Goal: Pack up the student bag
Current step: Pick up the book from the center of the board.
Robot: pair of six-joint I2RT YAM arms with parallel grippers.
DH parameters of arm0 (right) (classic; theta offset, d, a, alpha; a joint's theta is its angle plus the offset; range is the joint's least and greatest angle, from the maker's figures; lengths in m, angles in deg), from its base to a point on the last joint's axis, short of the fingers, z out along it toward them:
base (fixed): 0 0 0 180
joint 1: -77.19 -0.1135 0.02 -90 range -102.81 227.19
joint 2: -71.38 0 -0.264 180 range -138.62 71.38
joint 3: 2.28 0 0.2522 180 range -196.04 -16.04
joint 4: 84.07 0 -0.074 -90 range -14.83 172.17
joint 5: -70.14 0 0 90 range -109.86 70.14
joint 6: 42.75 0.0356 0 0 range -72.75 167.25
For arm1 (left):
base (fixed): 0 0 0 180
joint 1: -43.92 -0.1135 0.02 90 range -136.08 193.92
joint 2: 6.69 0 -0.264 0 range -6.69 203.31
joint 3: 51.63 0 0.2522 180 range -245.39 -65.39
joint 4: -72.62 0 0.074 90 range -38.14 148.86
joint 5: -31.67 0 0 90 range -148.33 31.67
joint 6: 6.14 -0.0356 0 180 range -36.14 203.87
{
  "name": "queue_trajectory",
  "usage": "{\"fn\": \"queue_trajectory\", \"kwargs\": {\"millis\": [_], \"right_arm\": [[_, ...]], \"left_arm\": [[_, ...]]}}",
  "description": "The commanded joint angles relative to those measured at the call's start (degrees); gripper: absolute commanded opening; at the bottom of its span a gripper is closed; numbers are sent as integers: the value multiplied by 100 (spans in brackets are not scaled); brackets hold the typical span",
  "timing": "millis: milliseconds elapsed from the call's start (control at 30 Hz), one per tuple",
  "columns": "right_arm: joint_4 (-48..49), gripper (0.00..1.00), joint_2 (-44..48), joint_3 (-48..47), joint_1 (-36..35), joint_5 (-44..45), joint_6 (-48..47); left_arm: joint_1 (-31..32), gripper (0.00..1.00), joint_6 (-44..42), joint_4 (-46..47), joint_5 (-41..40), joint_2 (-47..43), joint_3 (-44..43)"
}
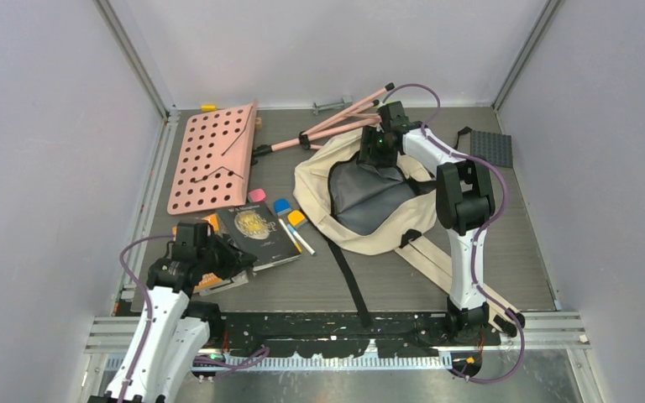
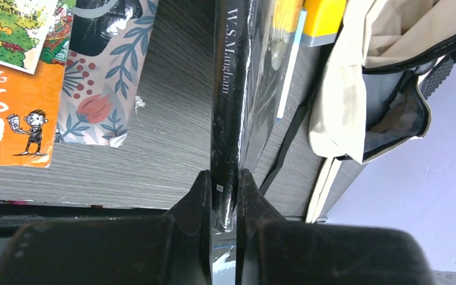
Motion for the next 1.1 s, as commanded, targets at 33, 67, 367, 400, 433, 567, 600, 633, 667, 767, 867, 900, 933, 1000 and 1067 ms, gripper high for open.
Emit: {"fn": "queue_trajectory", "kwargs": {"millis": [33,67,367,400,433,567,600,633,667,767,867,900,933,1000,1067], "right_arm": [[42,69,22,-243,-81,-96,-11],[33,69,14,-261,-82,-95,-15],[-65,69,88,-264,-106,-4,-81],[-67,69,107,-244,-108,16,-102],[-70,69,121,-235,-115,40,-113],[-102,68,130,-212,-117,128,-187],[-112,68,132,-205,-117,133,-203],[-115,68,136,-202,-117,149,-214],[-112,68,140,-185,-117,153,-222],[-105,68,152,-173,-127,165,-237],[-97,68,152,-157,-126,153,-245],[-94,68,156,-156,-131,155,-251],[-88,68,164,-142,-134,152,-253],[-83,68,159,-138,-135,149,-255],[-75,68,141,-132,-135,125,-249]], "left_arm": [[-40,0,-229,94,-239,41,-409],[-41,0,-312,143,-206,158,-520],[2,0,-1850,-1374,-966,2113,-2970],[20,0,-2027,-1504,-1058,2259,-3147],[33,0,-2125,-1596,-1123,2347,-3292],[117,0,-2324,-1911,-1224,2512,-3511],[168,0,-2330,-1977,-1240,2519,-3523],[238,0,-2319,-2061,-1295,2519,-3538],[326,0,-2308,-2152,-1408,2526,-3561],[737,0,-2157,-2443,-1851,2533,-3701],[1310,0,-2046,-2521,-2290,2514,-3802],[1469,0,-2023,-2442,-2338,2495,-3768],[1606,0,-1996,-2352,-2353,2511,-3719],[1900,0,-1969,-2194,-2342,2630,-3640],[2247,0,-1963,-2138,-2481,2859,-3640]]}}
